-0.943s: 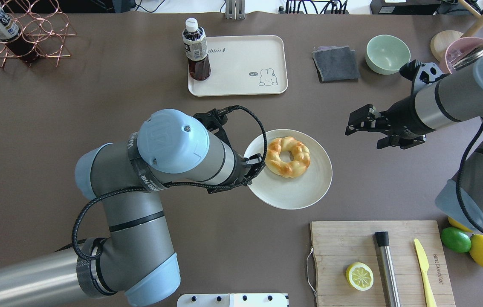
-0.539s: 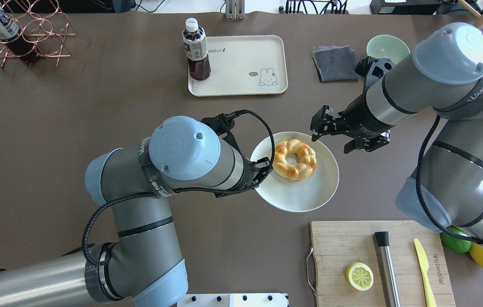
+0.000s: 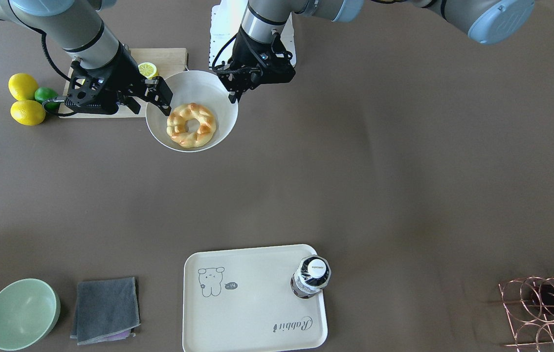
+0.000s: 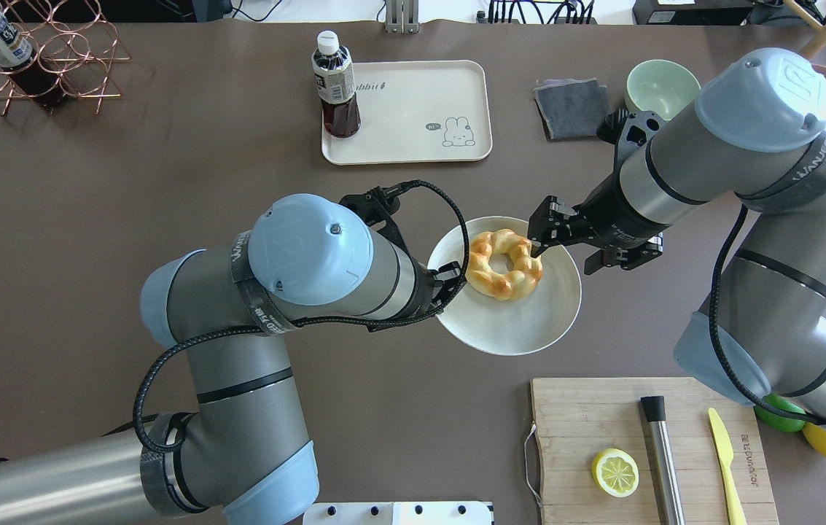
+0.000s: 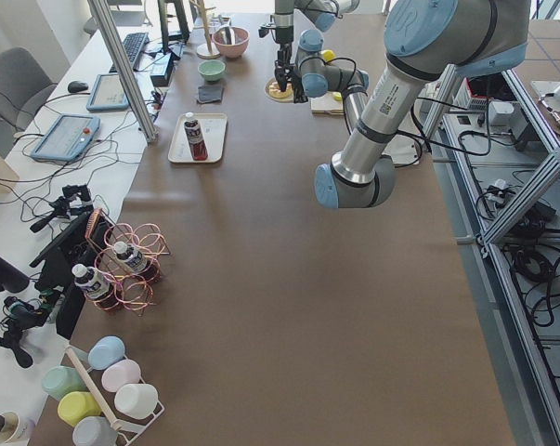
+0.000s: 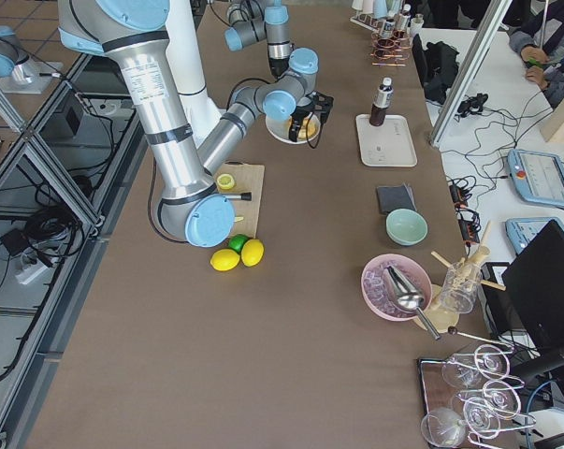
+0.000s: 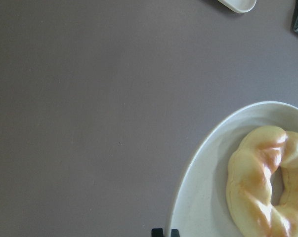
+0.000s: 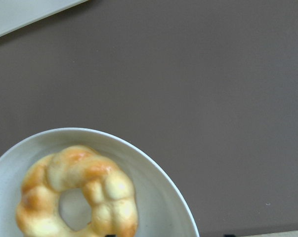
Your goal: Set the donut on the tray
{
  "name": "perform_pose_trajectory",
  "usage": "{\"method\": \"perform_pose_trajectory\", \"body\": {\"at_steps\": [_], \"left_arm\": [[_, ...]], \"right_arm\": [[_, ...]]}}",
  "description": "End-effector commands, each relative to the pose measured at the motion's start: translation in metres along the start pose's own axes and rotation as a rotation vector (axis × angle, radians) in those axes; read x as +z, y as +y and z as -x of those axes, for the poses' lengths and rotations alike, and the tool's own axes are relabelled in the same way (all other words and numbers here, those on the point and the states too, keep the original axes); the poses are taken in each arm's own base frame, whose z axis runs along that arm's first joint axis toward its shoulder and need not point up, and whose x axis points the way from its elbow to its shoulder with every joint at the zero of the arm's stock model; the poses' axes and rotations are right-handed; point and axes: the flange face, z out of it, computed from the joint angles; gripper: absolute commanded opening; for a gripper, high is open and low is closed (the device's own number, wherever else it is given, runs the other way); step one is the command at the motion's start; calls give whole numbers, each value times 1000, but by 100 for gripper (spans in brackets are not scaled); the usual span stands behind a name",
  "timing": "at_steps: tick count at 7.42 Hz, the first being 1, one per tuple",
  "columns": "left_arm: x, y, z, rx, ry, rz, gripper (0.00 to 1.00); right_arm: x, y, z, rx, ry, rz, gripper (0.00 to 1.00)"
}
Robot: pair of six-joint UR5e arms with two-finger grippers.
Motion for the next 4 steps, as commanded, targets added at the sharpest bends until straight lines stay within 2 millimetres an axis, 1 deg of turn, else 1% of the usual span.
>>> {"method": "perform_pose_trajectory", "body": {"at_steps": [1, 2, 3, 4], "left_arm": [[-6, -11, -1, -7, 8, -19, 0], [-6, -13, -2, -7, 17, -48, 0], [-8, -12, -4, -6, 23, -50, 0], [-8, -12, -5, -20, 27, -51, 0]], "right_arm": [[-3, 4, -5, -21, 41, 12, 77], [-4, 5, -6, -23, 45, 14, 75], [0, 7, -7, -17, 59, 19, 72], [0, 7, -6, -17, 61, 21, 71]]}}
